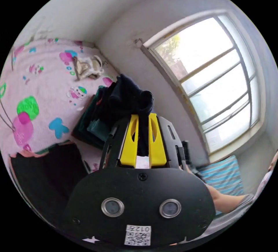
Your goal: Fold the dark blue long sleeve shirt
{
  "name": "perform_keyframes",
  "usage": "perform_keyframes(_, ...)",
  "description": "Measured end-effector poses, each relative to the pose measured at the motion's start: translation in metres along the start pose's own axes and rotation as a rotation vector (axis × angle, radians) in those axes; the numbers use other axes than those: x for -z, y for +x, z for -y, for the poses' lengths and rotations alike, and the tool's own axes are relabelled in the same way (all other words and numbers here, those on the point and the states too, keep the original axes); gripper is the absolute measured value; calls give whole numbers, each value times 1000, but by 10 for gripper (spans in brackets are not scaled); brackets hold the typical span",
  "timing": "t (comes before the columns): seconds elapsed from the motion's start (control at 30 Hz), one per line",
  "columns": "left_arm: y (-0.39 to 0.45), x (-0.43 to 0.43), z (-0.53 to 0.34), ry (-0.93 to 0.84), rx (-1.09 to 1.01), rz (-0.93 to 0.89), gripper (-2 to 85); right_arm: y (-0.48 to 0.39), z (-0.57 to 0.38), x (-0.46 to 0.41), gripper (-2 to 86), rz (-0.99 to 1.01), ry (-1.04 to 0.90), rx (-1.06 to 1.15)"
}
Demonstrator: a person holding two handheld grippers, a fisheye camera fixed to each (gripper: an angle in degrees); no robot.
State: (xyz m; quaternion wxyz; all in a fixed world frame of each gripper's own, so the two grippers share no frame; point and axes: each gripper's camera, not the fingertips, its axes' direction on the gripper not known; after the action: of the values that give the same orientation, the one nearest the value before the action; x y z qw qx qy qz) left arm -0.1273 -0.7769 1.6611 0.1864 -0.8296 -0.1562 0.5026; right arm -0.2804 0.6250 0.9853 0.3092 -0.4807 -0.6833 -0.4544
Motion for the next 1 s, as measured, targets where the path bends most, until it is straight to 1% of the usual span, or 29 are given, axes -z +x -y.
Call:
perform_keyframes(0.03, -3, -3, 0, -19, -5, 82, 58, -3, 0, 0, 46, -54, -2, 28)
perform_keyframes(0.07, -11, -7, -1, -36, 20, 104, 56, -5, -1, 0, 42, -105, -7, 50)
perform_keyframes(0.1, -32, -14, -5, -77, 99, 93, 52, -6, -2, 0, 41, -122, -11, 58)
perform_keyframes(0.13, -51, -14, -10, -72, 160, 18, 48, -7, -3, 1, 38, -150, -23, 72)
perform_keyframes(0.2, -59, -8, -16, -37, 162, -30, 41, -6, -6, 4, 37, -160, -38, 94)
perform_keyframes(0.23, -54, 3, -20, -2, 152, -7, 35, -5, -7, 7, 37, -159, -42, 96)
perform_keyframes(0.27, -49, 10, -21, 26, 135, 5, 32, -3, -7, 10, 37, -150, -44, 92)
perform_keyframes(0.33, -13, 45, -26, 192, 4, 112, 18, 1, -7, 17, 37, -137, -33, 73)
perform_keyframes(0.37, -1, 53, -26, 236, -42, 145, 16, 3, -7, 21, 39, -138, -29, 74)
perform_keyframes(0.4, 25, 61, -22, 295, -143, 199, 12, 4, -7, 22, 39, -138, -27, 73)
perform_keyframes(0.43, 48, 59, -12, 287, -247, 227, 11, 6, -6, 25, 40, -134, -25, 67)
perform_keyframes(0.47, 59, 54, -6, 259, -293, 231, 9, 8, -5, 27, 41, -132, -26, 62)
perform_keyframes(0.53, 82, 21, 20, 121, -398, 219, 7, 8, -6, 30, 43, -129, -25, 63)
perform_keyframes(0.57, 84, 12, 24, 109, -407, 231, 6, 8, -6, 32, 44, -128, -22, 62)
perform_keyframes(0.6, 82, -7, 31, 78, -409, 282, 5, 8, -6, 33, 44, -126, -21, 61)
perform_keyframes(0.63, 73, -31, 39, 7, -398, 364, 4, 9, -5, 35, 45, -118, -21, 57)
perform_keyframes(0.67, 65, -45, 43, -50, -378, 414, 3, 10, -4, 39, 44, -103, -23, 48)
perform_keyframes(0.7, 44, -66, 47, -137, -314, 435, 1, 11, -3, 41, 44, -91, -25, 42)
perform_keyframes(0.73, 30, -66, 46, -106, -273, 385, 1, 13, -1, 47, 40, -67, -34, 27)
perform_keyframes(0.8, 22, -60, 47, -70, -261, 318, 0, 17, 6, 59, 29, -9, -42, -2)
perform_keyframes(0.87, 23, -54, 51, -88, -254, 295, 1, 20, 19, 90, 28, 54, 55, -32)
perform_keyframes(0.9, 30, -46, 50, -67, -265, 292, 2, 22, 24, 97, 30, 61, 84, -47)
perform_keyframes(0.97, 50, -31, 46, 17, -326, 255, 4, 33, 47, 118, 63, 86, 181, -133)
perform_keyframes(1.0, 66, -26, 44, 38, -384, 221, 5, 35, 55, 120, 71, 97, 200, -160)
